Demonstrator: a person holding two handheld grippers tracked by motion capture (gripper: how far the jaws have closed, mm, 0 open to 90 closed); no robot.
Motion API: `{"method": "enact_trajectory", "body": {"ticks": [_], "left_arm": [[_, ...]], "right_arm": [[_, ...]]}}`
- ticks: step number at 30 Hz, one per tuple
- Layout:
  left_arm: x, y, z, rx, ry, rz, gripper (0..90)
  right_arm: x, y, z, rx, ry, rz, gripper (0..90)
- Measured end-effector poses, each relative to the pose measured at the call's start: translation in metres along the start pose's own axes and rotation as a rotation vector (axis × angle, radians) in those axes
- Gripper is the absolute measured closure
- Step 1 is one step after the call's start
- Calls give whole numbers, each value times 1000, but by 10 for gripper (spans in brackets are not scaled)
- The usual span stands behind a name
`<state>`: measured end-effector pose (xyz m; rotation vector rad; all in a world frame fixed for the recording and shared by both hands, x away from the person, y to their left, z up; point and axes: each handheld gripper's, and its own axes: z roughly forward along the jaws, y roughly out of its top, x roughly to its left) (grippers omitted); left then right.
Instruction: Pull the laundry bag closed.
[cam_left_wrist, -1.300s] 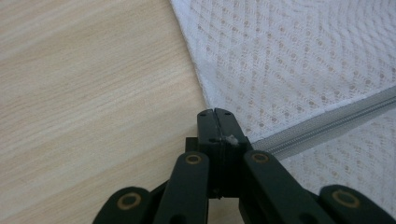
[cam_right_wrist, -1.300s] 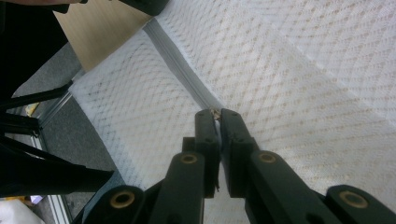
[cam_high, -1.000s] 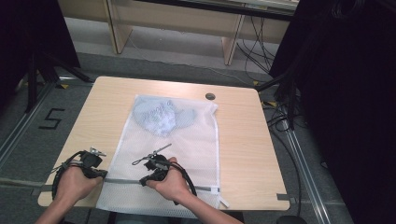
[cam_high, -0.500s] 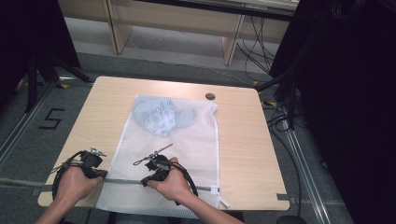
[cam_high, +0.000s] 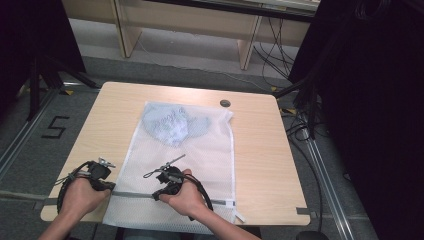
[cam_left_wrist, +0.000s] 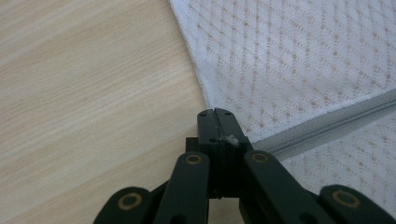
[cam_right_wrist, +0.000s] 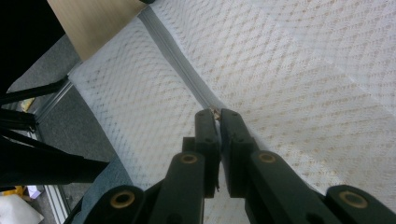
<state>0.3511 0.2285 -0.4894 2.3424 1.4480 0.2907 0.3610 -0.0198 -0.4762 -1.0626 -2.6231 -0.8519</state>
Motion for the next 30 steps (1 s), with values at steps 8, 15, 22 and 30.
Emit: {"method": "enact_trajectory", "body": {"ticks": [8,15,22,30], "left_arm": [[0,0,0,2,1,1,900],[-1,0,0,-5,3,-11,900],[-2,0,0,-3,5,-10,900],[-1,1,0,9,5,7,900]], "right_arm": [[-1,-2,-3,1,-13,6,871],[-4,-4,-5,5,-12,9,871],[-6,-7,-8,7,-22,18,871],[-12,-11,-11,14,-9,23,871]]}}
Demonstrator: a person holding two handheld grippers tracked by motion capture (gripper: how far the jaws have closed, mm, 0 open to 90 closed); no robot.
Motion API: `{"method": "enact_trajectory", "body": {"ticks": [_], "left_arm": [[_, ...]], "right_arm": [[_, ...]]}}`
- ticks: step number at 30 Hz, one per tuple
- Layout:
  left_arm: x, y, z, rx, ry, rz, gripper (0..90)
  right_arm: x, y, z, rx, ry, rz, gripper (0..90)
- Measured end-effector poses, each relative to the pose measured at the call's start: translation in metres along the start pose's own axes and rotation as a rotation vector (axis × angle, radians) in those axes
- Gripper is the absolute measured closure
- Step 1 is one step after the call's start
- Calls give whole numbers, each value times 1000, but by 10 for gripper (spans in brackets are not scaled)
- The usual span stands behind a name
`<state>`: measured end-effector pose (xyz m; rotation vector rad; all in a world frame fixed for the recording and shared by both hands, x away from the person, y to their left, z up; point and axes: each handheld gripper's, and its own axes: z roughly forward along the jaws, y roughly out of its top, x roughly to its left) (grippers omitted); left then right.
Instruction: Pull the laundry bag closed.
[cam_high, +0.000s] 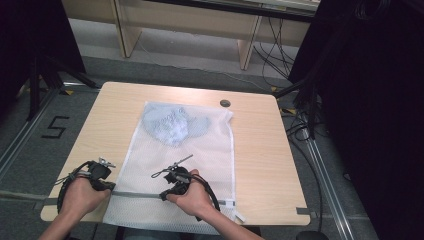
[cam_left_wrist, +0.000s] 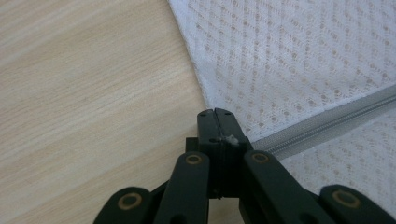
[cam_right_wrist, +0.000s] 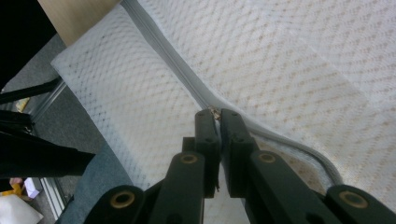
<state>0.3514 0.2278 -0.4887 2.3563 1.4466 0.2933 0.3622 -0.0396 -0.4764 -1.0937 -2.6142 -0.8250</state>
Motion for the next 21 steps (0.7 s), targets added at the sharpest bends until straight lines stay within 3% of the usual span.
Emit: {"method": "enact_trajectory", "body": {"ticks": [7,10,14,15,16,19,20,21], "left_arm": [[0,0,1,-6,-1,-1,900],[2,-1,0,-6,-10,-7,900],[3,-2,0,-13,-20,-13,896],[1,-1,-2,-35,-29,-33,888],[1,-1,-2,-35,-29,-33,875],[-5,3,-7,-96,-27,-31,870],[-6,3,-7,-69,-39,-25,870],[-8,2,-4,-72,-48,-35,870]], "right_arm": [[-1,-2,-2,-19,-14,12,870],[-3,-1,-2,-20,-18,-6,870],[-3,-1,-1,-23,-11,14,869],[-3,-1,0,-24,-12,14,869],[-3,-1,0,-29,-6,18,869],[-4,0,0,-14,1,22,869],[-6,0,0,-14,13,10,869],[-5,0,0,-12,13,19,868]]}}
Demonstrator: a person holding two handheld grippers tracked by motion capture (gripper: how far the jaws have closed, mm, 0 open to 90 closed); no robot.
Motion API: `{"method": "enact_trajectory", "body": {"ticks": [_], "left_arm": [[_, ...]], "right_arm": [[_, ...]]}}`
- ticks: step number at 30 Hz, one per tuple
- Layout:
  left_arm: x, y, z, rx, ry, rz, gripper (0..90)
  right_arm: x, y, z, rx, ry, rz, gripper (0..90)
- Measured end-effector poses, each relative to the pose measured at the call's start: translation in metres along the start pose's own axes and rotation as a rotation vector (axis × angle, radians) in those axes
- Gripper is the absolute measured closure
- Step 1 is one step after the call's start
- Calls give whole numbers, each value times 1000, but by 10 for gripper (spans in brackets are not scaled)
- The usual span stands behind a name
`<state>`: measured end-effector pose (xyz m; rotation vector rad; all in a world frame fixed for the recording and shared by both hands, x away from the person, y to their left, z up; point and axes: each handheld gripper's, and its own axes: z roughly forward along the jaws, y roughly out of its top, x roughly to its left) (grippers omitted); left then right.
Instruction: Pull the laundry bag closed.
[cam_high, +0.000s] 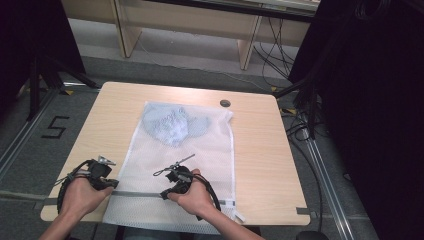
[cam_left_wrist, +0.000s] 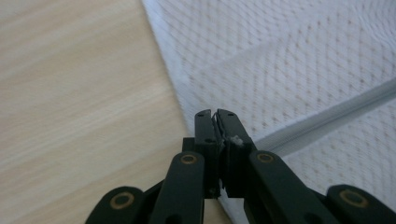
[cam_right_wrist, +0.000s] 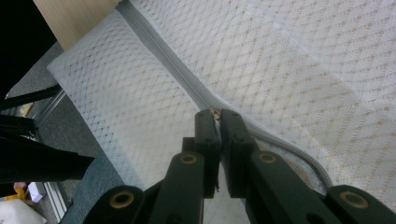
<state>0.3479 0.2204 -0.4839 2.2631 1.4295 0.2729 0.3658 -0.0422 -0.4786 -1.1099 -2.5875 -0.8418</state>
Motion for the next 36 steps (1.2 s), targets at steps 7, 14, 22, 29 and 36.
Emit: {"method": "enact_trajectory", "body": {"ticks": [7,14,22,29,36], "left_arm": [[-1,-1,5,50,9,12,888],[-1,1,7,64,12,52,898],[-5,2,8,64,35,75,900],[-4,2,7,71,37,76,900],[-4,2,8,60,26,65,900]], "right_arm": [[0,0,-1,-11,-18,-4,869],[-2,2,-1,-2,0,-6,869],[0,1,-5,4,-33,-8,870],[-2,0,-8,14,-45,-5,870],[-4,-1,-12,1,-42,-11,870]]}}
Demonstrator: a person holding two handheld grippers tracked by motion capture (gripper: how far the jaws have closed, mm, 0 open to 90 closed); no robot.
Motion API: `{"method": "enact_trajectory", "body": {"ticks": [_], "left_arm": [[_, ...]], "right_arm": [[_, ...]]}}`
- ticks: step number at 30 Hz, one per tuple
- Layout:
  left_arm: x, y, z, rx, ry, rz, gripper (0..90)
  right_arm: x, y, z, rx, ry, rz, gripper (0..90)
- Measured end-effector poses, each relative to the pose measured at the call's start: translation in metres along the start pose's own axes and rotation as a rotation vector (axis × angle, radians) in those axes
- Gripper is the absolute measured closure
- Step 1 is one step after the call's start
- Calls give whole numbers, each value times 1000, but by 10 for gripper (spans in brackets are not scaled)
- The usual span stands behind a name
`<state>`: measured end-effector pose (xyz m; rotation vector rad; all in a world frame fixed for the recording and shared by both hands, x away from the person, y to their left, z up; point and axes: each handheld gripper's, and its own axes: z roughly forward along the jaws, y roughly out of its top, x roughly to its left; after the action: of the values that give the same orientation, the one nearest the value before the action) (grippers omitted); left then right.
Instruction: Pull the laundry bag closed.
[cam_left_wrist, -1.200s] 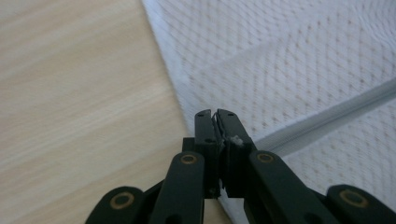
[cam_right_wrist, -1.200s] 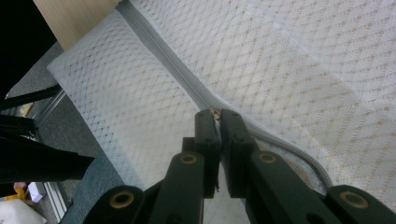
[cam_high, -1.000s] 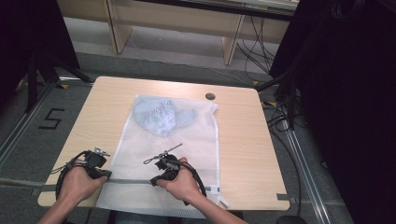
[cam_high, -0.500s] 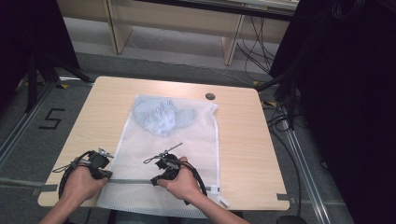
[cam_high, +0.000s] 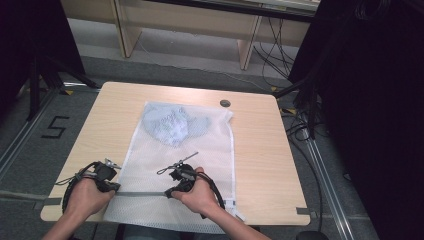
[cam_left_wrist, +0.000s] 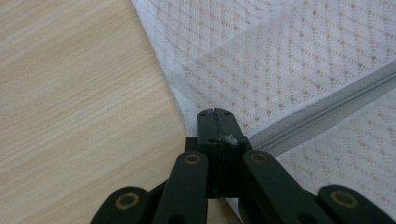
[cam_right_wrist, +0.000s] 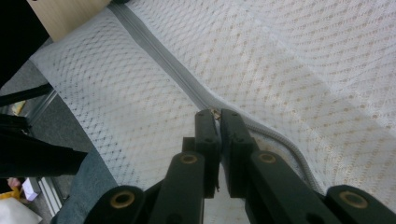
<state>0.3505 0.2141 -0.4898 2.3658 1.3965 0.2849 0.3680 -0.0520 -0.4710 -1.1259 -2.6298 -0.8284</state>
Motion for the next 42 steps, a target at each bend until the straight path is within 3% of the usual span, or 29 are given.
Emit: {"method": "enact_trajectory", "body": {"ticks": [7,9,16,18,19,20,25,31,32,33,40,41,42], "left_arm": [[0,0,0,-6,3,-4,900],[0,0,0,-5,4,-3,900],[-1,0,1,-15,11,-11,900],[0,0,-1,1,5,8,900],[-1,-1,0,-11,12,-6,900],[1,-1,-1,5,6,13,900],[0,-1,0,-13,10,-7,900],[1,-1,-1,2,7,10,900],[0,-1,0,-9,8,-3,900],[0,-1,0,-9,8,-3,900],[0,-1,0,-6,3,1,900],[0,-1,0,-11,6,-7,900],[1,0,-1,3,0,10,900]], "right_arm": [[-4,-4,-7,12,-12,22,870],[-6,-5,-9,-5,-9,0,870],[-10,-9,-12,-15,-8,3,870],[-10,-10,-12,-17,-4,5,870],[-11,-11,-13,-13,-9,10,870],[-11,-11,-14,-18,-4,10,870],[-14,-14,-18,-15,-8,23,870],[-18,-19,-22,-21,-7,31,869],[-17,-19,-22,-19,-8,45,869],[-19,-20,-22,-24,-9,23,869],[-19,-24,-23,-17,-12,29,869],[-18,-24,-24,-7,-20,54,869],[-19,-25,-24,-10,-13,48,869]]}}
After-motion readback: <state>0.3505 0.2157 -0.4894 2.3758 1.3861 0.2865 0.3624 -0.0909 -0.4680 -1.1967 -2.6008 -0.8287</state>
